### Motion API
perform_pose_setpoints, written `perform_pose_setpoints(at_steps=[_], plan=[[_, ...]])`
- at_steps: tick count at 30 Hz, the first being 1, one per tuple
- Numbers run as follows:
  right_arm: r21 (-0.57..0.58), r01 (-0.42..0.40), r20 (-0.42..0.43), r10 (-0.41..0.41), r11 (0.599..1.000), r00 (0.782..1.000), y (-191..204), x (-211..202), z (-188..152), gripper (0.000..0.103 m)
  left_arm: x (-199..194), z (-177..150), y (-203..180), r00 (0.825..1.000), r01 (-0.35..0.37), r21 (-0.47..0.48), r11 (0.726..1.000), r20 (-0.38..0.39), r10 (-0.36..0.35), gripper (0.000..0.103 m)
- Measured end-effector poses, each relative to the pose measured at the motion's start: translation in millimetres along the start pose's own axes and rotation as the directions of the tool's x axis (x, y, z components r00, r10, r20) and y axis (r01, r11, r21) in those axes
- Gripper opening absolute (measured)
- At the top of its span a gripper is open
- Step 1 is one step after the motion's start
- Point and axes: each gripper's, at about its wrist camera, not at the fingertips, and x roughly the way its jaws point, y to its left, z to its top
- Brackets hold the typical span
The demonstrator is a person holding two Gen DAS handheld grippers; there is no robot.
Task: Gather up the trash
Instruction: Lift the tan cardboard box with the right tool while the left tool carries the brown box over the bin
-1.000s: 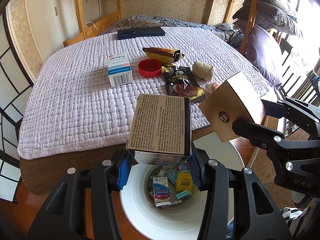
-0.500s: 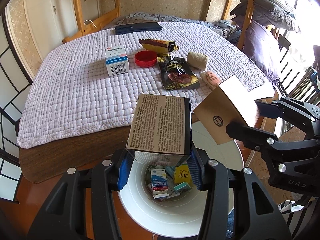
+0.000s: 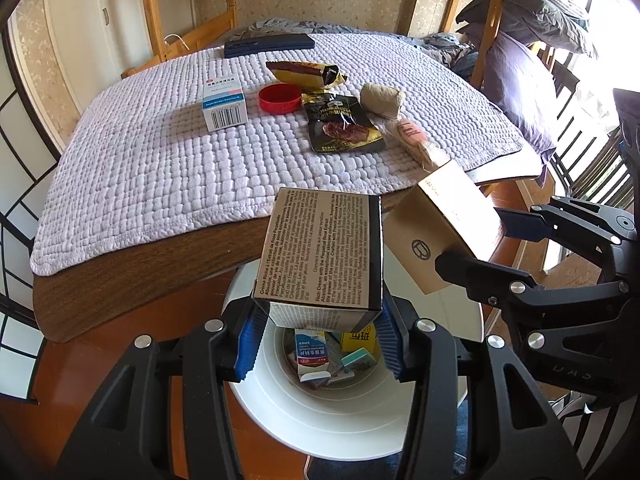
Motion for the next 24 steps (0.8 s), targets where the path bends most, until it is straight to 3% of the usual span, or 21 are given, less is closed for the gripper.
perform_pose_setpoints(at_steps=[24], plan=[[0.021, 0.008, -0.047, -0.007, 1.000, 0.999, -2, 12, -13, 0.047, 14, -16, -1, 0.998, -0.006, 0.016, 1.000, -0.066, 0.007, 0.051]])
